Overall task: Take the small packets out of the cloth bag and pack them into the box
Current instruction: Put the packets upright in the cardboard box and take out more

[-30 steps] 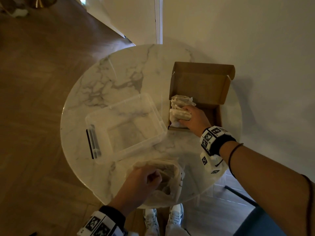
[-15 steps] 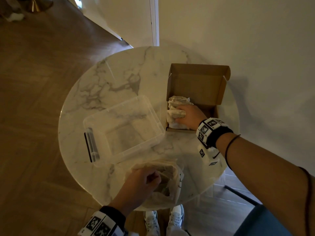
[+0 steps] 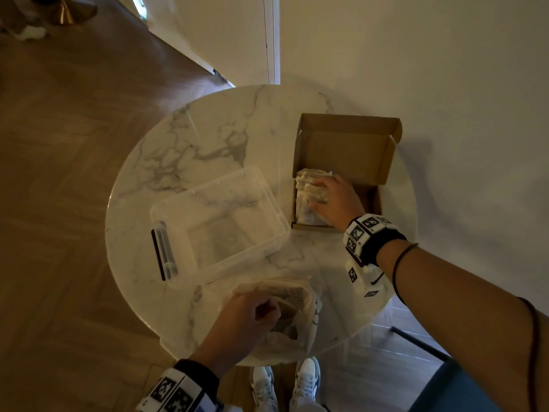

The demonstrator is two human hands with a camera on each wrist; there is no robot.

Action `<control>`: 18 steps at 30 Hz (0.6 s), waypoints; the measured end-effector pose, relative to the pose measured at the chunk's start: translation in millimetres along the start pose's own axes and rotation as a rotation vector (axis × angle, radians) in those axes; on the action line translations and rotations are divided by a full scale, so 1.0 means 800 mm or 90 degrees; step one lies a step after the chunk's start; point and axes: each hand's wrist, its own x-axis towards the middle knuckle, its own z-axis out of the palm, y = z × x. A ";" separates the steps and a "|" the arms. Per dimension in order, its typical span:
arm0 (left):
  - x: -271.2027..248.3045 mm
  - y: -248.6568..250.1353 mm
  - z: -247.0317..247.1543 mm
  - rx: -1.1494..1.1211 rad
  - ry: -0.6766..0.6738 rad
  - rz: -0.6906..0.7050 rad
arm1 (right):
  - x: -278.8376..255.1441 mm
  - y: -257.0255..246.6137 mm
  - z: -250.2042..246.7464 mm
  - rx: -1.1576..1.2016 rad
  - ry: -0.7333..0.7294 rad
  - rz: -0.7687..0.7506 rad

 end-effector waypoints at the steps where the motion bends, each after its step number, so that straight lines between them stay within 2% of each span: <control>1: -0.001 0.000 0.000 0.002 0.004 0.004 | -0.003 0.003 -0.001 0.022 0.024 0.027; 4: 0.000 0.000 -0.001 -0.002 0.013 0.014 | -0.021 0.013 -0.004 0.144 0.131 0.112; 7: 0.002 -0.001 0.000 0.026 0.023 0.019 | -0.042 0.020 0.003 0.198 0.201 0.223; 9: 0.004 -0.001 0.001 0.047 0.034 0.018 | -0.051 0.022 0.013 0.224 0.193 0.294; 11: 0.005 -0.002 0.002 0.053 0.037 0.007 | -0.057 0.018 0.021 0.280 0.162 0.320; 18: 0.005 -0.002 0.004 0.057 0.032 -0.035 | -0.067 -0.011 0.018 0.392 0.087 0.278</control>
